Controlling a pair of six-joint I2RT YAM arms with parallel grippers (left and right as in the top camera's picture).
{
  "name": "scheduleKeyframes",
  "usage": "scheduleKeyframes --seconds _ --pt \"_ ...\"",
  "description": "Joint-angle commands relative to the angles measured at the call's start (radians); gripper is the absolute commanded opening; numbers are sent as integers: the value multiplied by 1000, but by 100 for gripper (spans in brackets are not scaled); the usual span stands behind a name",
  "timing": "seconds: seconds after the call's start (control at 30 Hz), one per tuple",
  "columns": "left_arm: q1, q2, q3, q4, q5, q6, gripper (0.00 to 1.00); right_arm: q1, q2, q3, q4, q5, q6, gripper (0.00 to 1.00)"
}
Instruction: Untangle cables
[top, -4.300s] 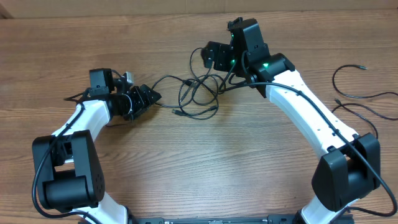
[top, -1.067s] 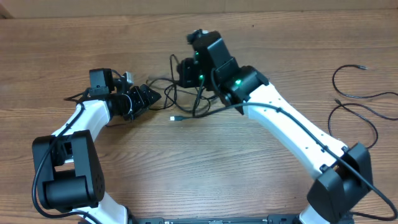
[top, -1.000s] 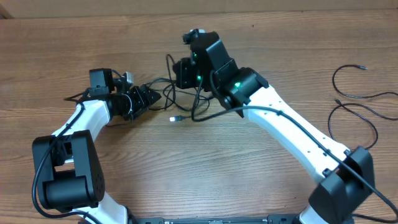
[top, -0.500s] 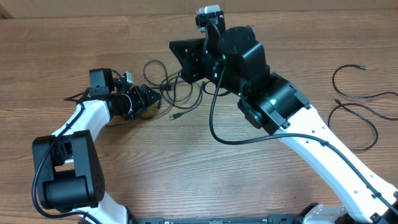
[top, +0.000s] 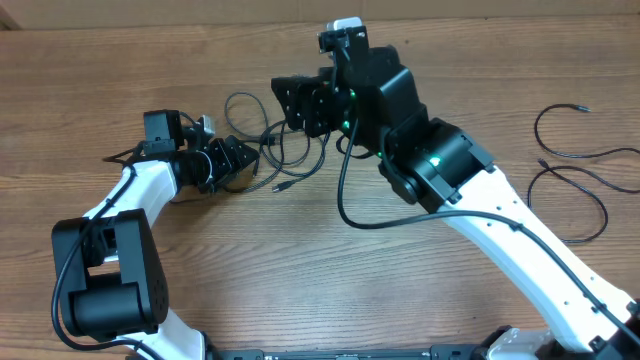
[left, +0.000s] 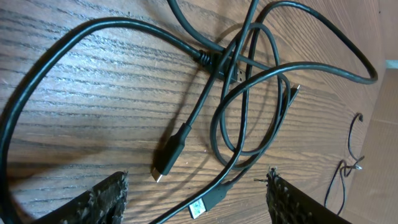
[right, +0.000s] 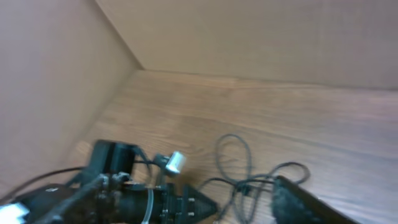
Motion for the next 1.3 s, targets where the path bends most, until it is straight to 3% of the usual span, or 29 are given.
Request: scheduleKeyframes --seconds 0.0,0.1,0.13,0.2,0.37,0.5,0.63,0.77,0.87,1.07,1.17,1.27 --pt "-6 13 -3 3 -6 -7 72 0 34 24 0 96 -6 89" --pt "-6 13 -3 2 -5 -7 74 -3 57 24 -3 122 -6 98" --pt "-6 13 -3 1 -5 -7 80 -6 62 24 -8 131 -5 100" --pt "-6 13 -3 -4 -4 -6 89 -25 69 24 -23 140 7 100" --pt "-6 12 -3 -8 -3 -6 97 -132 80 24 -107 112 151 100" --pt "-6 12 0 -8 -9 -2 96 -243 112 24 -171 -36 183 100" --pt "-6 11 18 -45 -13 16 88 -331 172 24 -229 -167 182 100" --pt "-13 11 92 -150 -69 29 79 -377 225 24 -275 -243 182 100" --pt "-39 11 201 -261 -125 51 80 -380 253 24 -290 -243 182 100" --pt "-168 11 479 -508 -451 74 82 -364 289 23 -314 -224 182 100" --pt "-266 11 531 -514 -602 74 77 -363 303 7 -312 -220 182 100" --pt "-365 16 534 -490 -719 98 82 -363 304 -25 -309 -177 182 100"
